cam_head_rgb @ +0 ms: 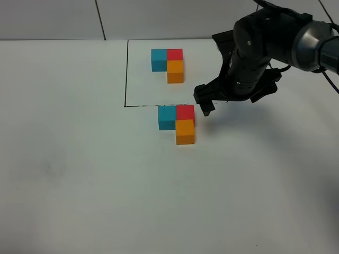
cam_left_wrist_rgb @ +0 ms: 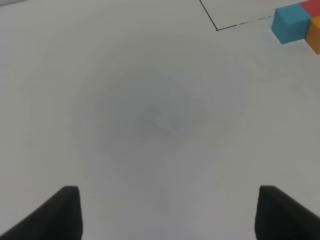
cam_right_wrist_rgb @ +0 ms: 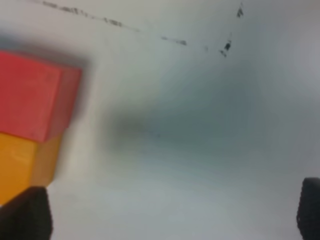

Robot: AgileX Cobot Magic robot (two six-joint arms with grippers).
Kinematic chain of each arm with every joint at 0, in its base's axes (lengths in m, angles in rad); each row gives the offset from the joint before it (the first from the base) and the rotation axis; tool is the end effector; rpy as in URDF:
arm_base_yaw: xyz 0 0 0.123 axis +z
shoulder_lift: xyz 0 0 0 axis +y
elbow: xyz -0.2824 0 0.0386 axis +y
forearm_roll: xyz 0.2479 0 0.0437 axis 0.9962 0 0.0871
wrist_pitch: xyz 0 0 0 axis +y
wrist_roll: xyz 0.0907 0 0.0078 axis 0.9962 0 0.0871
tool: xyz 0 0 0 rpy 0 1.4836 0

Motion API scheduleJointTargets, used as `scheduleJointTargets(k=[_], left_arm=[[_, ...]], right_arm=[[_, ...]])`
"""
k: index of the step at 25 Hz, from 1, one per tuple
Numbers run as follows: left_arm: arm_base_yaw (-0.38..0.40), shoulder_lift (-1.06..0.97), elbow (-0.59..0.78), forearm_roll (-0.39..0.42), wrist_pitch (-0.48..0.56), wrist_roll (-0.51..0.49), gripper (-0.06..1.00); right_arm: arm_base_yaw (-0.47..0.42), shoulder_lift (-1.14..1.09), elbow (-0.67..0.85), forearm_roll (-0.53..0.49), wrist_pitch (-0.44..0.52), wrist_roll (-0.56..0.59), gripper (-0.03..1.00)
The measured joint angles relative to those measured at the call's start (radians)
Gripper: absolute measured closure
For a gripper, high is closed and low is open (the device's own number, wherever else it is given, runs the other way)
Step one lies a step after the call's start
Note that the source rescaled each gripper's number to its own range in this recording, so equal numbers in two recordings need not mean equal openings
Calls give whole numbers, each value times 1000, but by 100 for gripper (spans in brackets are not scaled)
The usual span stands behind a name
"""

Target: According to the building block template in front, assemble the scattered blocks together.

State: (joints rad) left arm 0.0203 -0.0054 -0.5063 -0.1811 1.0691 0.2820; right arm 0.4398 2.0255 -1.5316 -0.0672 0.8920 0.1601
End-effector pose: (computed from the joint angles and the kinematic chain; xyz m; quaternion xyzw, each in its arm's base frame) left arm -0.0072 -0.0145 0.2793 0.1151 0.8410 -0.0109 0.5285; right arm 0.3840 0.1754 0.1931 -0.1552 0.9781 0.0126 0.1380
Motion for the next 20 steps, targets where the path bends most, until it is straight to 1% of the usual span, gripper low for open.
scheduleJointTargets(k=[3,5,8,11,15,20], left_arm=[[0,0,0,0,0,0,32],[0,0,0,0,0,0,32],[0,0,0,0,0,0,32],[0,0,0,0,0,1,32],[0,0,0,0,0,1,32],[0,0,0,0,0,1,32]], right_arm=[[-60,0,0,83,-5,-88,-3],[-115,0,0,129,-6,-160,-3],[-202,-10,8,153,-9,-239,-3],[-278,-63,53,154,-33,-295,-3],[-336,-199,162,155,-79,-325,-3],[-368,-427,330,158,-98,-324,-3]])
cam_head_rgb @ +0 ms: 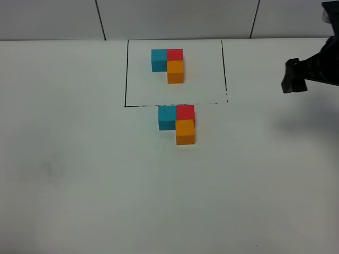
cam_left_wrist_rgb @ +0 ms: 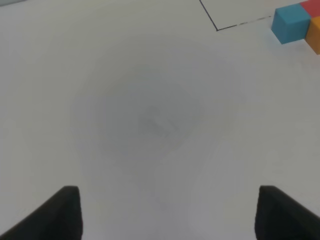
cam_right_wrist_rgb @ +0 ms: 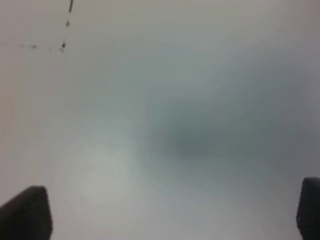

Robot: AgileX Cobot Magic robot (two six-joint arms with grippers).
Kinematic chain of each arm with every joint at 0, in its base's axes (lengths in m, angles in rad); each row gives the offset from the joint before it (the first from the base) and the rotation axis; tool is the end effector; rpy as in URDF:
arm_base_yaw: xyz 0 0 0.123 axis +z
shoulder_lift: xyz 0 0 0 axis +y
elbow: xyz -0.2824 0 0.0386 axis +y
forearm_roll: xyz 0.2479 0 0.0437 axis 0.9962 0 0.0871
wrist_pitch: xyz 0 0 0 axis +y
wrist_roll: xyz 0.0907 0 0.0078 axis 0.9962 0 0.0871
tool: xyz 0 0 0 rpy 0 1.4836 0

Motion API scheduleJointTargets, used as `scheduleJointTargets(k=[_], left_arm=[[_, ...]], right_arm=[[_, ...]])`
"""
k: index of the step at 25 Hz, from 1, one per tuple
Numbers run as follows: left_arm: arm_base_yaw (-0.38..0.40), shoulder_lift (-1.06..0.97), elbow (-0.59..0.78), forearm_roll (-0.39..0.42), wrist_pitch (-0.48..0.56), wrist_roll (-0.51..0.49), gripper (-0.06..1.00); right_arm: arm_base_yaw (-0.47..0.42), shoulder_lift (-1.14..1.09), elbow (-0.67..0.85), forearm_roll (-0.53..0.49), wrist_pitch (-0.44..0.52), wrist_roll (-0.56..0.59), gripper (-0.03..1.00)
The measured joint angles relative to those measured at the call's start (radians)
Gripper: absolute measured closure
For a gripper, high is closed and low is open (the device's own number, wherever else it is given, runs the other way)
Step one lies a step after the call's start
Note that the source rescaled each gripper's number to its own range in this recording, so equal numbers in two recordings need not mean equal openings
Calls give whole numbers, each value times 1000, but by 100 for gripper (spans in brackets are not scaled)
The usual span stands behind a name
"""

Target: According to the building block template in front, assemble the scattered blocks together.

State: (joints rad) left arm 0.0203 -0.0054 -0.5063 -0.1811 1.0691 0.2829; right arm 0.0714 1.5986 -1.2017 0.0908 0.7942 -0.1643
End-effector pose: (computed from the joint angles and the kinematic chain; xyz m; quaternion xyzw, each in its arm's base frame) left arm -0.0072 -0.0145 0.2793 0.1155 0.8410 -0.0106 0.5285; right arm 0.3316 0.0296 0.2676 -0.0910 0.9679 0.0281 0.2326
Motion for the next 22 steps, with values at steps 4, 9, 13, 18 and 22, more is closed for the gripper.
scheduleJointTargets(k=[4,9,13,18,22], left_arm=[[0,0,0,0,0,0,32],[2,0,0,0,0,0,32],[3,0,0,0,0,0,32],[3,0,0,0,0,0,32],[3,0,0,0,0,0,32]], right_arm=[[-5,-223,132,0,11,17,-3],[-5,-514,300,-10,74,60,-3],[-5,-756,421,-16,117,91,-3],[-5,-1009,525,-16,156,154,-3],[-5,-1131,581,-14,190,164,-3]])
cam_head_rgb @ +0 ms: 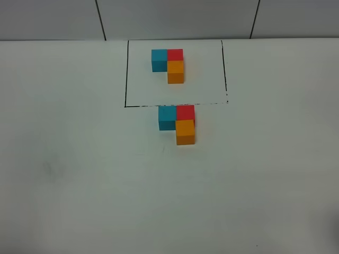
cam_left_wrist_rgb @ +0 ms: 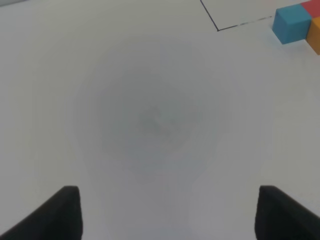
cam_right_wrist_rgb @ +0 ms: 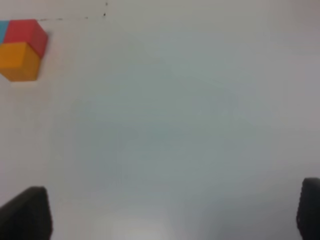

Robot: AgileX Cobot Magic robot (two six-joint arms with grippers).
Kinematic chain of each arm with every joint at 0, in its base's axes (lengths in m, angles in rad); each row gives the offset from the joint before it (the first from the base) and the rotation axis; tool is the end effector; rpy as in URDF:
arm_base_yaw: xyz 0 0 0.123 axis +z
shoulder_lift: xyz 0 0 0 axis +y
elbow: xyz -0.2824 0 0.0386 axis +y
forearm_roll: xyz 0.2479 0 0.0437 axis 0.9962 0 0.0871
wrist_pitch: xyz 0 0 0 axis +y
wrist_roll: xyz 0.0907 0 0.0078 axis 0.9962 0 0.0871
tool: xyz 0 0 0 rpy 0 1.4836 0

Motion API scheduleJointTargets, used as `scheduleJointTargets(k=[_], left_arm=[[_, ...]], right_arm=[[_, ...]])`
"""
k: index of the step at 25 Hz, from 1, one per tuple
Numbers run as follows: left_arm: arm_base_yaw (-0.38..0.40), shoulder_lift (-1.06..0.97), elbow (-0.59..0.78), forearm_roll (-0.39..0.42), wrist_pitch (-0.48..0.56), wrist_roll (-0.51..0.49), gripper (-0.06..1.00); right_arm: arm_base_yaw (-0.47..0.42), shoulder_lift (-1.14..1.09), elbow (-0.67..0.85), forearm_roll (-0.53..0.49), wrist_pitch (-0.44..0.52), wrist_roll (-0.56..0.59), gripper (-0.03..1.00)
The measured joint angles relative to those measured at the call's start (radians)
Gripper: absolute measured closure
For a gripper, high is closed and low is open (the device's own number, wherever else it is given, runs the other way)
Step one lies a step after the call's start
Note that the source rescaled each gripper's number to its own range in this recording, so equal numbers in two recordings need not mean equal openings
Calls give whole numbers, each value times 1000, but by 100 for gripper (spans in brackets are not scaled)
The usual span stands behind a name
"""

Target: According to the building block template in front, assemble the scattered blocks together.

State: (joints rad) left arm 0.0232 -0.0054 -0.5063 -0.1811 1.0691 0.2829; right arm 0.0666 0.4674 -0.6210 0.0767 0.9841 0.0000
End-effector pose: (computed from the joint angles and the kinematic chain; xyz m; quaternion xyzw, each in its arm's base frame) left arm -0.0072 -0.0146 0.2793 0.1143 0.8412 -0.0099 0.5285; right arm 0.0699 0.0105 0.3043 -0.0239 0.9147 0.0511 0.4003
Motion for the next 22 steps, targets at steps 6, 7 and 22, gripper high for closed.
scheduleJointTargets(k=[6,7,22], left_arm=[[0,0,0,0,0,0,32],[0,0,0,0,0,0,32],[0,0,0,0,0,0,32]], right_arm=[[0,-121,68,2,57,-8,-3],[0,-146,86,1,60,-16,-3],[0,-457,117,-7,83,-66,-3]])
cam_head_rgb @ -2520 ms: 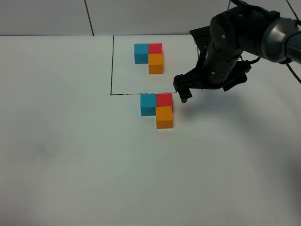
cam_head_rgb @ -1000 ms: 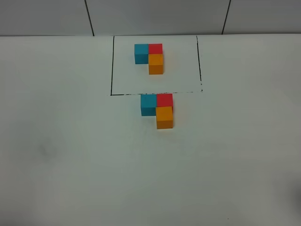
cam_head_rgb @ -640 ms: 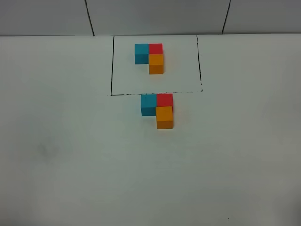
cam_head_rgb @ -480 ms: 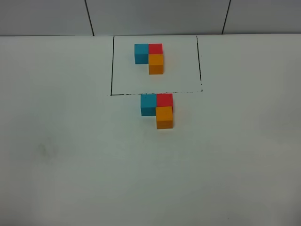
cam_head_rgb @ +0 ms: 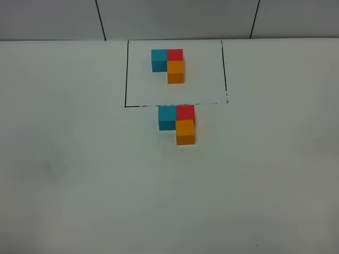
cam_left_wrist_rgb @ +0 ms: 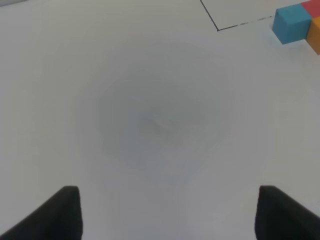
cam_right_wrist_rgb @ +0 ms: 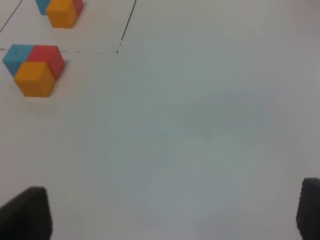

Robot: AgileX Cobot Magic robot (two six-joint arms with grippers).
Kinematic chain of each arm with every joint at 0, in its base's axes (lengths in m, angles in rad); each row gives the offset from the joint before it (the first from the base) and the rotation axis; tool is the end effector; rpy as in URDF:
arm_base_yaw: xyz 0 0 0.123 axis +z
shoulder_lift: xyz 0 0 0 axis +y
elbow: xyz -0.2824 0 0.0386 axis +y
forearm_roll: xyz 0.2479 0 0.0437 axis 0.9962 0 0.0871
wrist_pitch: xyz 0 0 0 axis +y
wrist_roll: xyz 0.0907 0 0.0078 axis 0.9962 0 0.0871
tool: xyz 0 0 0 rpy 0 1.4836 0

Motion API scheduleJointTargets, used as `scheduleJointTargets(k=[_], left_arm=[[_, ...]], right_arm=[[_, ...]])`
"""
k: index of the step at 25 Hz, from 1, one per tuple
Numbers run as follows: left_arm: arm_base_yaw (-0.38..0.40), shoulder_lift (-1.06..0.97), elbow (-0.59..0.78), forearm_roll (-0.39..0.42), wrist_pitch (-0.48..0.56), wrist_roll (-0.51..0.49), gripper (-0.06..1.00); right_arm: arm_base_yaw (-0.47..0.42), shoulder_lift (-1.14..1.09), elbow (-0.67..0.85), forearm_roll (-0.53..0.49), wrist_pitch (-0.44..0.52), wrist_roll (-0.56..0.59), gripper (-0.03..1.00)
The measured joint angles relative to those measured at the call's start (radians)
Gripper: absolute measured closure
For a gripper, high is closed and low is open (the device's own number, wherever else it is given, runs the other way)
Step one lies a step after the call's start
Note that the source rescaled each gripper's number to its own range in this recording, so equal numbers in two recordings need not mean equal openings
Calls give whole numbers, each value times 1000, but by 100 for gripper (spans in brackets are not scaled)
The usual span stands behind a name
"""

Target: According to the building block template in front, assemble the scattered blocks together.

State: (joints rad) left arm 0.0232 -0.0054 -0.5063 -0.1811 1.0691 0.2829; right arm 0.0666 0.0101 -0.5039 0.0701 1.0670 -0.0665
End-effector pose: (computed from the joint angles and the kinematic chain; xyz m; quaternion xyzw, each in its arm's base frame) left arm -0.0072 -0.0146 0.2793 0.1143 0.8412 -0.0099 0.5285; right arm -0.0045 0.0053 0.2780 -0.0583 0.8540 0.0350 0.5159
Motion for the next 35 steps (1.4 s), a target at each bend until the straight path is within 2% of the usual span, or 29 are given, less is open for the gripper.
scheduleJointTargets(k=[5,12,19,35], left_arm=[[0,0,0,0,0,0,32],[0,0,0,0,0,0,32],[0,0,0,0,0,0,32],[0,0,0,0,0,-1,32]], right_arm=[[0,0,0,0,0,-2,-3],[-1,0,0,1,0,-2,5],[-77,0,0,0,0,-1,7],[-81,0,0,-6,0,4,13]])
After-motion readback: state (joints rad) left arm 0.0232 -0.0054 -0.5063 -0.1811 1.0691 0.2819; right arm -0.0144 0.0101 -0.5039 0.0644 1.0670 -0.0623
